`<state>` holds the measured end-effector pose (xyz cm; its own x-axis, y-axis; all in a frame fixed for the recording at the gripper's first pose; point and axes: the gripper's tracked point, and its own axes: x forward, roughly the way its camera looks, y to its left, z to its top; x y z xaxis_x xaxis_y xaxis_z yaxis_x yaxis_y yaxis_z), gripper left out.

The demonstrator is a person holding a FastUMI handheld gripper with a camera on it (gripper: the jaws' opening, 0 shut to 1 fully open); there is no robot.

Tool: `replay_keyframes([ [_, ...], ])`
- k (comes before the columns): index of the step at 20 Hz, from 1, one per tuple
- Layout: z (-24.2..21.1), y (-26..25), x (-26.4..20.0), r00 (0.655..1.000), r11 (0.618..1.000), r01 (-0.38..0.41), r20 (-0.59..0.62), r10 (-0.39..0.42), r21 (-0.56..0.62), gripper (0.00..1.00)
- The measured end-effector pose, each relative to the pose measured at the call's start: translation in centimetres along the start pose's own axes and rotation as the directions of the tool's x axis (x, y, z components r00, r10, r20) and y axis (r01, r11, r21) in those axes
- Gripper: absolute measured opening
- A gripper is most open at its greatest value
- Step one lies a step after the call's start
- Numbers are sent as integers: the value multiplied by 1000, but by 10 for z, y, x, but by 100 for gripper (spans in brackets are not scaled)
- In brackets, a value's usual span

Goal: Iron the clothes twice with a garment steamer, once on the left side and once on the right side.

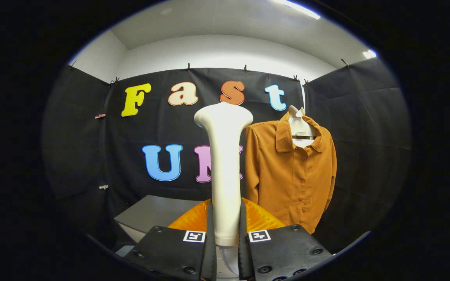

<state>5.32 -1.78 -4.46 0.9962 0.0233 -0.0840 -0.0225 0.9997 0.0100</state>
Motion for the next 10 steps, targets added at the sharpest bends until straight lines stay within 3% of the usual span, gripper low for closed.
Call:
replay_keyframes([
  [10,-4,-2,5,1000,1000,6,0,-6,-16,25],
])
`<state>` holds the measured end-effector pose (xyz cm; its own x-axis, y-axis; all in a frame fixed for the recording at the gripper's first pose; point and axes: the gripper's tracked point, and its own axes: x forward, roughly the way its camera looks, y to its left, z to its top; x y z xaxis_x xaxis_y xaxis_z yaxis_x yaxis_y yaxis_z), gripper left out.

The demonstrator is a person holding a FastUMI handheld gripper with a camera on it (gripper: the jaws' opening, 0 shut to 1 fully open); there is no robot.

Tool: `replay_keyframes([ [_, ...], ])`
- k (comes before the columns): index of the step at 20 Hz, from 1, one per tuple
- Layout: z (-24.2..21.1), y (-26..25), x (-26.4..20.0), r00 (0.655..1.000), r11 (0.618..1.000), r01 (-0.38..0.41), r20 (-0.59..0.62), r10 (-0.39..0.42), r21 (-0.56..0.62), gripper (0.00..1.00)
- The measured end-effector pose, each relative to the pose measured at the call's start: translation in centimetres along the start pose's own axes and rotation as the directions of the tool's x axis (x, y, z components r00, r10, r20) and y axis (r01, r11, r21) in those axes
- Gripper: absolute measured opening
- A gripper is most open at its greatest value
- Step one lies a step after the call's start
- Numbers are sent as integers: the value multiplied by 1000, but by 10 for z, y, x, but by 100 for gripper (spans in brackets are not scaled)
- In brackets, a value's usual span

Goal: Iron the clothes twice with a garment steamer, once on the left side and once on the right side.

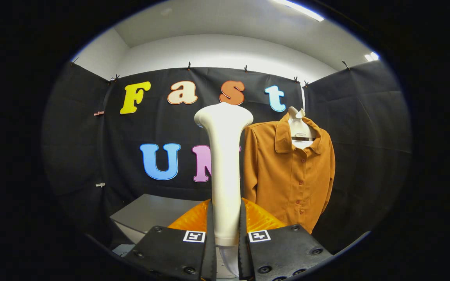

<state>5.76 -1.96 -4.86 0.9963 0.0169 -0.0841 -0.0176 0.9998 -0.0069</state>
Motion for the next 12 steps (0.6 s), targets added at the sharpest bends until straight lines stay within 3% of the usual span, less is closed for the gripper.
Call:
replay_keyframes([
  [12,-2,-3,2,1000,1000,4,-5,-4,0,25],
])
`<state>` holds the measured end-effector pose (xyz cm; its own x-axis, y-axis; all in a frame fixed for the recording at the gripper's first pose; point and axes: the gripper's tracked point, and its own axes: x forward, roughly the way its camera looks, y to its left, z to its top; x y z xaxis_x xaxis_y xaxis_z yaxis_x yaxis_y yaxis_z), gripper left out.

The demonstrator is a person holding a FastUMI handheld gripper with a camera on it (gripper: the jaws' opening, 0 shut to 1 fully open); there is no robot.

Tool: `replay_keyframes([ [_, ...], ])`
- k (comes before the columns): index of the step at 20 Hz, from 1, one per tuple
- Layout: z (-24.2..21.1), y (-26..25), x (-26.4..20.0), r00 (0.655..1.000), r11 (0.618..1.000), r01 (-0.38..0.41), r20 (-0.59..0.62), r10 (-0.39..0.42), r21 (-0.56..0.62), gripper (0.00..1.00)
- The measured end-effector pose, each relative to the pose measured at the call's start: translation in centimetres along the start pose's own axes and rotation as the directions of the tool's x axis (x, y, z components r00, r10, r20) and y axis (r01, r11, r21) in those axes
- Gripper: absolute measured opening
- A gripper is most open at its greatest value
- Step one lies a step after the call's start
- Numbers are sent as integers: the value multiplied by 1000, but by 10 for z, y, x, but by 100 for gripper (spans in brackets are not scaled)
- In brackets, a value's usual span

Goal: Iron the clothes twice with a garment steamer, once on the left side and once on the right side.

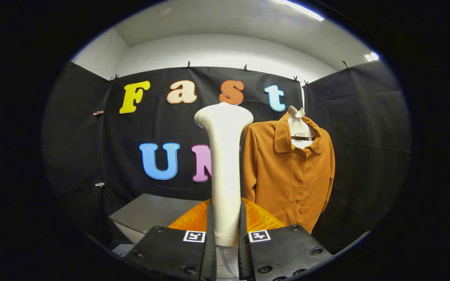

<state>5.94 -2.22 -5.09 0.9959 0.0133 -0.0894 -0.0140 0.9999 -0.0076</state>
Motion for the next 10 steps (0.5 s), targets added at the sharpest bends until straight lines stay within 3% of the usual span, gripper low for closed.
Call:
replay_keyframes([
  [10,0,1,1,1000,1000,-2,-3,2,-3,25],
])
